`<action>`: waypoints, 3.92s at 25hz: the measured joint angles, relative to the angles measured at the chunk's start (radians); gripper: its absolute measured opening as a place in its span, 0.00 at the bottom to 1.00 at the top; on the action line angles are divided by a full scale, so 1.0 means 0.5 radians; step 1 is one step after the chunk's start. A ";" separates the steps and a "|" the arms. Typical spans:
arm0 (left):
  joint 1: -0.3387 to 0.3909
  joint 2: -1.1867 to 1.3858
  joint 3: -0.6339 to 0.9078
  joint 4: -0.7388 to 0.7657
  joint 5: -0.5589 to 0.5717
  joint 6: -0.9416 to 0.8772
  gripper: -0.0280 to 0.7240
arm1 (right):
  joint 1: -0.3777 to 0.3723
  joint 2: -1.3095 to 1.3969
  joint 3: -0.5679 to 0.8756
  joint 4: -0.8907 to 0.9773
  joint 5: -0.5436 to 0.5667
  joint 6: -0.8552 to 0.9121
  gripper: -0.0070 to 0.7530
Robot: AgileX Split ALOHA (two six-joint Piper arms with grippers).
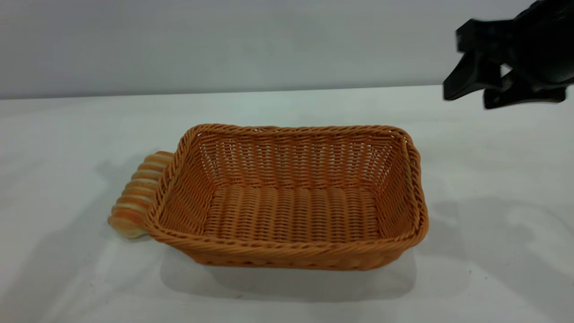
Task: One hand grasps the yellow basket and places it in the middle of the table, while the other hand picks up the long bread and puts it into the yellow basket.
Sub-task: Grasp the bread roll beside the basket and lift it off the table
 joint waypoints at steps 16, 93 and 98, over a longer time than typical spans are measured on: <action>0.097 0.000 -0.002 0.000 0.337 -0.297 0.63 | 0.000 -1.192 0.371 -1.573 0.543 1.181 0.57; 0.369 1.134 -0.054 -1.080 0.666 0.525 0.59 | 0.000 -2.928 0.451 -2.187 1.985 1.874 0.51; 0.369 1.160 -0.067 -1.092 0.664 0.531 0.50 | 0.000 -2.928 0.451 -2.184 1.985 1.874 0.51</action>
